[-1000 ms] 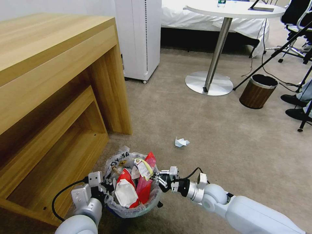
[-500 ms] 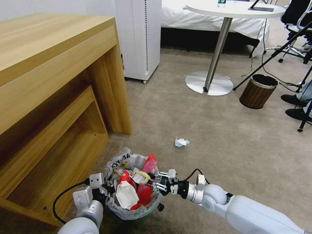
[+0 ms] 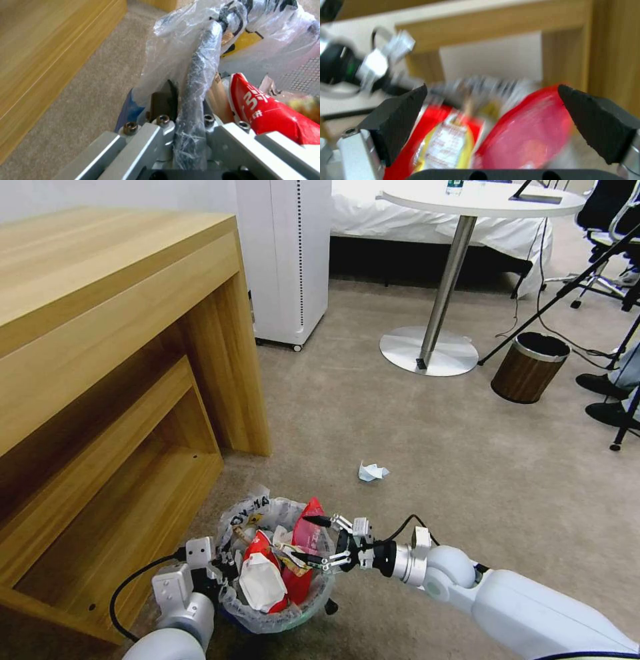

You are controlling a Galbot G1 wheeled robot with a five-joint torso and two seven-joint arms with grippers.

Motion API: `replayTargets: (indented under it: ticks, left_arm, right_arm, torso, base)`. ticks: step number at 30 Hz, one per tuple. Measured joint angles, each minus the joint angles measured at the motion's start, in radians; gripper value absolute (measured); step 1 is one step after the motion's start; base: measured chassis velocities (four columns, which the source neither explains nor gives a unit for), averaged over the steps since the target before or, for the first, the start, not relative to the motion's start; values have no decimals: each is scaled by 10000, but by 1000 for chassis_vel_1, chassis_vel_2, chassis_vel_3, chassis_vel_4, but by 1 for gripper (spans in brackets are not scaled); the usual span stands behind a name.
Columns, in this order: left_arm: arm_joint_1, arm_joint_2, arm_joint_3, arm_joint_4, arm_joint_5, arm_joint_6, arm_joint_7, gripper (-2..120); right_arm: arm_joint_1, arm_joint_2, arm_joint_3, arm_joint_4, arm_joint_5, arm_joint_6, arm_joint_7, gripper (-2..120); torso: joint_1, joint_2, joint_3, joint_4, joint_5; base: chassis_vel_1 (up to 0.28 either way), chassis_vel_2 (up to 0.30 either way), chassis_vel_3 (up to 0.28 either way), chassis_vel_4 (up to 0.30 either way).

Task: Pick up the trash bin and place the garbage on the floor into it.

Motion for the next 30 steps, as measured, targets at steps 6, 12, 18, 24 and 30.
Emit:
replayTargets:
  ticks: [6, 12, 18, 24, 30]
  left_arm:
    - [251, -122, -88, -44, 290, 12, 192, 0]
    - [450, -130, -191, -206, 403, -17, 292, 0]
    - [641, -314, -22, -251, 860, -34, 646, 0]
    - [439, -266, 120, -210, 825, -150, 831, 0]
    - [254, -88, 160, -229, 606, -180, 809, 0]
  right_arm:
    - [-431, -21, 1414, 642, 460, -53, 423, 100]
    - [-1794, -460, 3722, 1298, 731, -195, 610, 100]
    - [-2892, -657, 5474, 1475, 39, -196, 1832, 100]
    - [-5802, 695, 9567, 1826, -2739, -2037, 7046, 100]
    - [-6690, 1174, 10584, 1889, -3594, -2143, 7511, 100]
  torso:
    - [0, 0, 0, 3, 0]
    - [0, 0, -1, 0, 1]
    - [0, 0, 0, 2, 0]
    - [0, 0, -1, -1, 5]
    - [0, 1, -1, -3, 0]
  base:
    - [0, 0, 0, 0]
    - [0, 0, 0, 0]
    - [0, 0, 0, 0]
    - [0, 0, 0, 0]
    - [0, 0, 0, 0]
